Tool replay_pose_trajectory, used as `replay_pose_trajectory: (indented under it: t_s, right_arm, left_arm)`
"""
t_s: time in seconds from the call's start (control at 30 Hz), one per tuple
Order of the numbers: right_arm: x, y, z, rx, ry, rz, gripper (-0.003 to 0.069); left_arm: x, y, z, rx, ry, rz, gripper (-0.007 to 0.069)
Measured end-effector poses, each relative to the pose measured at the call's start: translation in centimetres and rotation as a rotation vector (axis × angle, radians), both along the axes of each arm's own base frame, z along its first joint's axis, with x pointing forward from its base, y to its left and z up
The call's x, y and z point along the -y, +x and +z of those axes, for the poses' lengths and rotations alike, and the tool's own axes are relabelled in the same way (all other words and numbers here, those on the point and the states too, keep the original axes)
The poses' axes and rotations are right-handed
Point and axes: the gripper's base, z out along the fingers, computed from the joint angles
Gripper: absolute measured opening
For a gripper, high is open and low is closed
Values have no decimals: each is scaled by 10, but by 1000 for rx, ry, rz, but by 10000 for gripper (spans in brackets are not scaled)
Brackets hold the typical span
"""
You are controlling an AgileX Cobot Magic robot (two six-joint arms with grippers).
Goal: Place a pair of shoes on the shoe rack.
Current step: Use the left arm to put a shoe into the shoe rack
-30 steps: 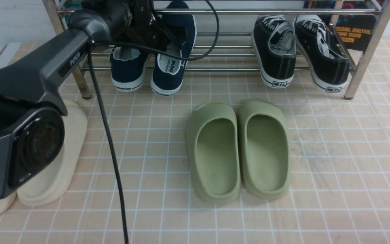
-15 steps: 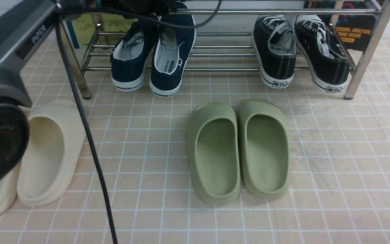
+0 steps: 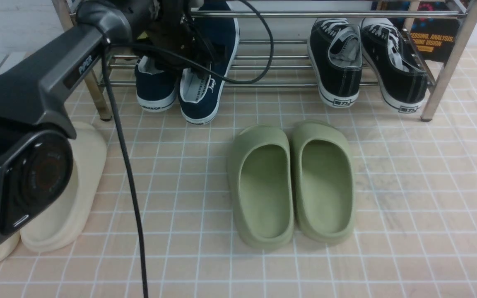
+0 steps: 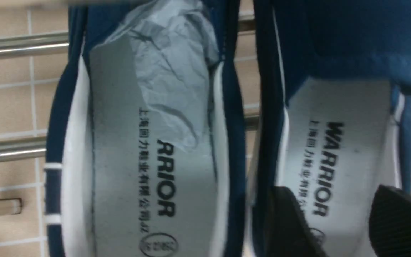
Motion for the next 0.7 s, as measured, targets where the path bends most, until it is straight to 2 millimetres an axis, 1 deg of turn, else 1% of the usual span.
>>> replay_pose_trajectory:
  t_s: [0.17,0.3,0.4,0.5,0.53,0.57,0.7]
  right_arm:
    - [0,0,0,0,0,0,239]
    - [0,0,0,0,0,0,239]
    - [0,0,0,0,0,0,239]
    - [0,0,0,0,0,0,239]
    - [0,0,0,0,0,0,239]
    - [0,0,0,0,0,0,239]
    - [0,0,0,0,0,0,239]
  left_arm:
    - [-2,5,-9,4,18,39,387]
    - [0,6,-15,2,18,51,367]
    - [2,9,-18,21,3,48,255]
    - [3,13,-16,55,-32,44,90]
    - [3,13,-16,57,-35,44,81]
    - [4,14,-12,71,-71,53,43]
    - [6,16,-4,96,-144,83,41]
